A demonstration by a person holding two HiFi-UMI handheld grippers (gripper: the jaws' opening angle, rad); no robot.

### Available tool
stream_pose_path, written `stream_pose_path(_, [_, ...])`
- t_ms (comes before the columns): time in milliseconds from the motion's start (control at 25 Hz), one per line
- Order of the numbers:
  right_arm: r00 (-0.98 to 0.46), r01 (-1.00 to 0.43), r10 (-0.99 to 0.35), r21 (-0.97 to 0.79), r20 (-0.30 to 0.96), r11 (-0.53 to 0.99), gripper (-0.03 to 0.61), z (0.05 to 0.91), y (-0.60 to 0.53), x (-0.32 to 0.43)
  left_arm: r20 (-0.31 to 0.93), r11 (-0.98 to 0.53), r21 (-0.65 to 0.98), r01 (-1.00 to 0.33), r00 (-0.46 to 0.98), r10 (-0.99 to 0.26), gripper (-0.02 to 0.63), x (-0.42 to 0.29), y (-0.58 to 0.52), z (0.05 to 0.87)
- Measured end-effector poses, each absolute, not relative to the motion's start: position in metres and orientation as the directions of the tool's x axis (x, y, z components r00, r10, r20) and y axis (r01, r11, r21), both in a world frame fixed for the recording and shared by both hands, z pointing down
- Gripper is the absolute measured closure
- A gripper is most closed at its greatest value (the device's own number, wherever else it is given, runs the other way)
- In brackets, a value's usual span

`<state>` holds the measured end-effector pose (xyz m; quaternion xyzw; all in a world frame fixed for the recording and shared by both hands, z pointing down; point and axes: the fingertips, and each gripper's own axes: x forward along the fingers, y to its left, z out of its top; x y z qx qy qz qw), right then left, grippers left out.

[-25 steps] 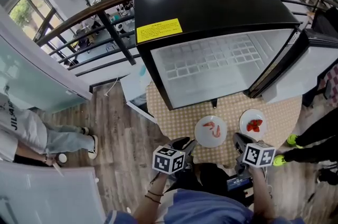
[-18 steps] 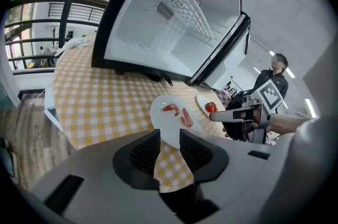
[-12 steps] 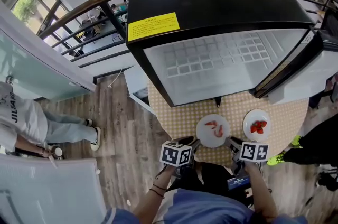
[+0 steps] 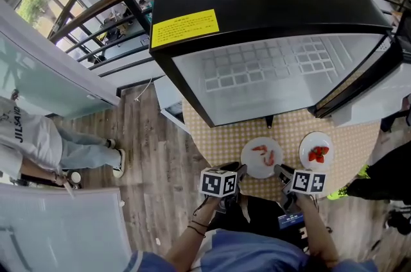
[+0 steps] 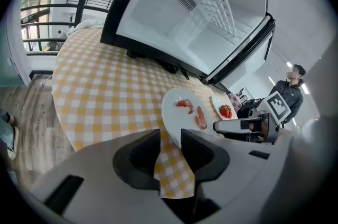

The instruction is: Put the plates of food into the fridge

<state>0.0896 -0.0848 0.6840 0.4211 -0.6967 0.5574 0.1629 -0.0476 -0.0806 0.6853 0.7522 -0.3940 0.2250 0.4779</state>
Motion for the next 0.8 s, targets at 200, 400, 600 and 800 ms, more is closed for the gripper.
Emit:
stream_pose_path(200, [-0.572,-0.788,-0.407,-0.615,0.712,0.031,0.505,0.686,-0.086,0.088,0.711,-0.239,0.542,-0.806,0.591,-0.381,0.491,-0.042,-0.085,0.685])
stream_pose_path(400, [-0.569,-0.787,-0.399,-0.617,0.719,0.011,0.511,0.685,-0.084,0.087,0.711,-0.247,0.532,-0.810,0.586,-0.389,0.495,-0.045,-0.085,0.684])
stream_pose_path(600, [-0.571,-0.787,-0.395,-0.617,0.719,0.013,0.517,0.682,-0.085,0.087,0.715,-0.245,0.523,-0.816,0.577,-0.395,0.520,-0.047,-0.081,0.686])
stream_pose_path(800, [-0.580,-0.789,-0.399,-0.612,0.710,0.057,0.523,0.669,-0.088,0.083,0.703,-0.230,0.528,-0.818,0.572,-0.423,0.520,-0.051,-0.077,0.679])
